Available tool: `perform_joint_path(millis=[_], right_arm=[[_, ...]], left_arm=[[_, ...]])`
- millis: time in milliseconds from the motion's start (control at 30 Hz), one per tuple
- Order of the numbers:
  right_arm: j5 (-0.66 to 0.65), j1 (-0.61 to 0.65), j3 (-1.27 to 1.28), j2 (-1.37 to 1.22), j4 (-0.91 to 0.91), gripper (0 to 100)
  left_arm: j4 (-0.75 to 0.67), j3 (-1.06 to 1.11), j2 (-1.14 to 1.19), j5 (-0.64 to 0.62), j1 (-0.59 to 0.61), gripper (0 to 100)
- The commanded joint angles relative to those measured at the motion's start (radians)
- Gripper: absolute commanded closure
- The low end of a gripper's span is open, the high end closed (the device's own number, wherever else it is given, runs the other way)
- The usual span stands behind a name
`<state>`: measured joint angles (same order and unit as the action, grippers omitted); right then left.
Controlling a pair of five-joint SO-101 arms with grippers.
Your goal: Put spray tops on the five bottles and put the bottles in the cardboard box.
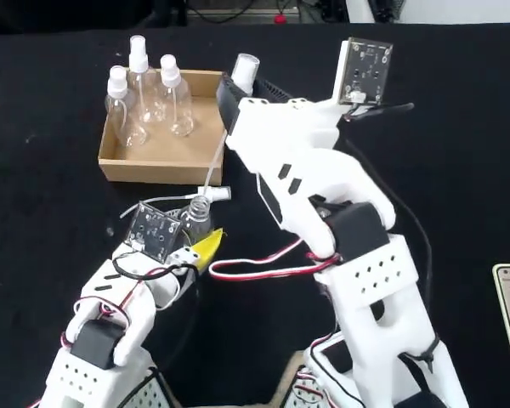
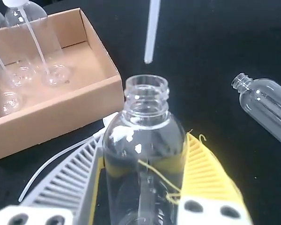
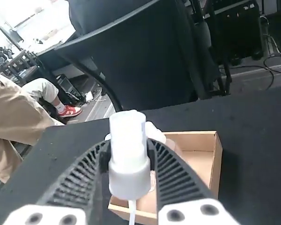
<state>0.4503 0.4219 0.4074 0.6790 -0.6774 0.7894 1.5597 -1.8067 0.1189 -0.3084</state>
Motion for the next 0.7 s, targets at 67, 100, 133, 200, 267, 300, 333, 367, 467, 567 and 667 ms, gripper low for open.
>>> perform_joint_path(millis=[67,100,133,200,267,300,333,367,467,567,667], right_arm=[[-0.009,-0.018,0.033,0.019,0.061,98.6],[-0.009,-0.017,0.036,0.019,0.060,98.6],[-0.009,-0.008,0.039,0.022,0.058,98.6],[-0.009,0.009,0.044,0.024,0.051,98.6],[-0.009,0.032,0.051,0.022,0.044,98.6],[-0.009,0.041,0.056,0.019,0.041,98.6],[-0.009,0.048,0.065,0.019,0.040,98.6],[-0.009,0.052,0.081,0.019,0.044,98.6],[-0.009,0.055,0.128,0.025,0.046,98.6],[-0.009,0.057,0.174,0.027,0.044,98.6],[-0.015,0.058,0.213,0.027,0.041,98.6]], left_arm=[[-0.020,-0.054,-0.009,-0.012,-0.013,84],[-0.020,-0.054,-0.009,-0.012,-0.013,84],[-0.020,-0.054,-0.009,-0.012,-0.013,84],[-0.020,-0.054,-0.009,-0.012,-0.013,84],[-0.020,-0.056,-0.009,-0.012,-0.015,84],[-0.020,-0.058,-0.009,-0.012,-0.015,84],[-0.020,-0.059,-0.009,-0.012,-0.015,84],[-0.020,-0.059,-0.009,-0.012,-0.015,84],[-0.020,-0.059,-0.009,-0.012,-0.013,84],[-0.020,-0.059,-0.009,-0.012,-0.010,84],[-0.020,-0.059,-0.009,-0.012,-0.008,84]])
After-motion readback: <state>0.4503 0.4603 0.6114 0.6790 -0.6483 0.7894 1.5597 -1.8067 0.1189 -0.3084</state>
